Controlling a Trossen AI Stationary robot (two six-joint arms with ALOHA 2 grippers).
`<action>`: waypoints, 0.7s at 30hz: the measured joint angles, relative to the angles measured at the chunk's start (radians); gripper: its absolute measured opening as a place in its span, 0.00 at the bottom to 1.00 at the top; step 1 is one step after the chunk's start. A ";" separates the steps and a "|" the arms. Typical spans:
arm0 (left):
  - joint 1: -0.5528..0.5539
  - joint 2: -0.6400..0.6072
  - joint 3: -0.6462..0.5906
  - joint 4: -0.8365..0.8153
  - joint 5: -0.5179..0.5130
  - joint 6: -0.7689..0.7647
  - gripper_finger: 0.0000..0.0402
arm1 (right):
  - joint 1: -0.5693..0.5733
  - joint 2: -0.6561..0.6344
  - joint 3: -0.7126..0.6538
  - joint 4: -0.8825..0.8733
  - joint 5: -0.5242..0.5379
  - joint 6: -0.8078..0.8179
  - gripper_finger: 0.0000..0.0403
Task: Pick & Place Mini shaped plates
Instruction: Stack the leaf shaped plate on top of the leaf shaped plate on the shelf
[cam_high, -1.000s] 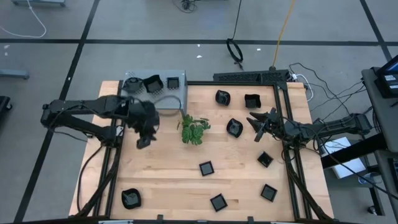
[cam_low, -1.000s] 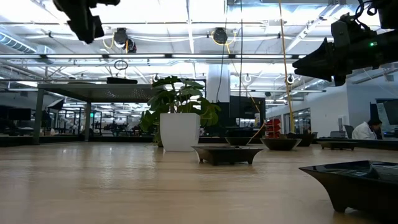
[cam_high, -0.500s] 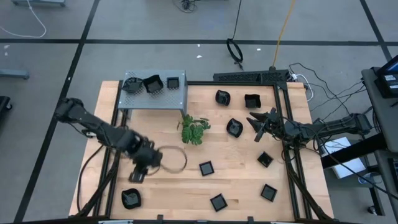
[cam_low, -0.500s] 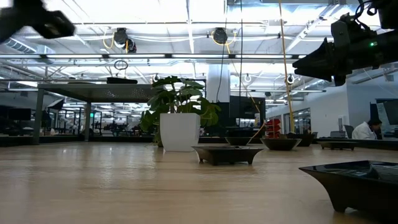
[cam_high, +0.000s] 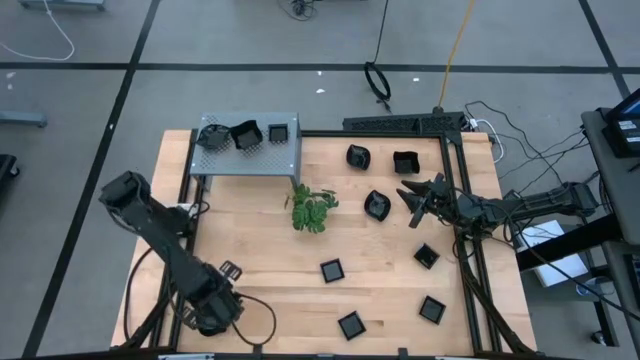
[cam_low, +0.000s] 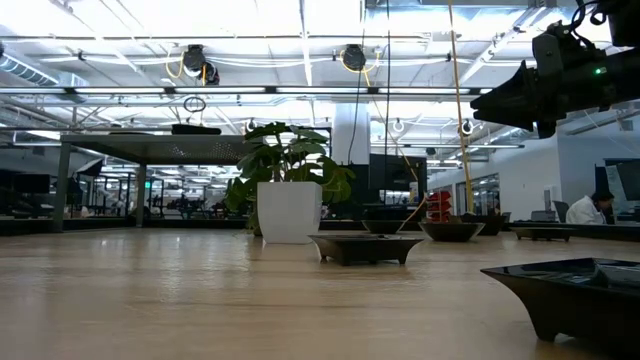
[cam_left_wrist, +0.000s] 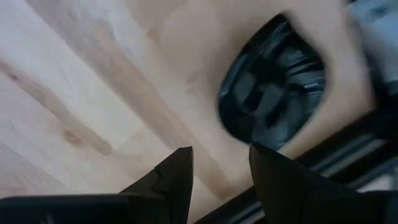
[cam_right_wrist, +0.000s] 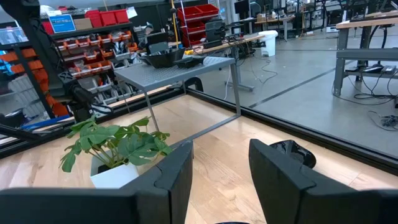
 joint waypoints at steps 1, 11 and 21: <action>-0.008 0.012 -0.007 0.001 -0.006 -0.015 0.40 | 0.000 0.000 0.000 0.000 0.000 0.000 0.36; -0.034 0.081 -0.025 0.134 0.010 -0.060 0.40 | 0.000 0.000 0.000 0.000 0.000 0.000 0.36; -0.059 0.137 -0.025 0.202 -0.046 -0.064 0.40 | 0.000 0.000 0.000 0.000 0.000 0.000 0.36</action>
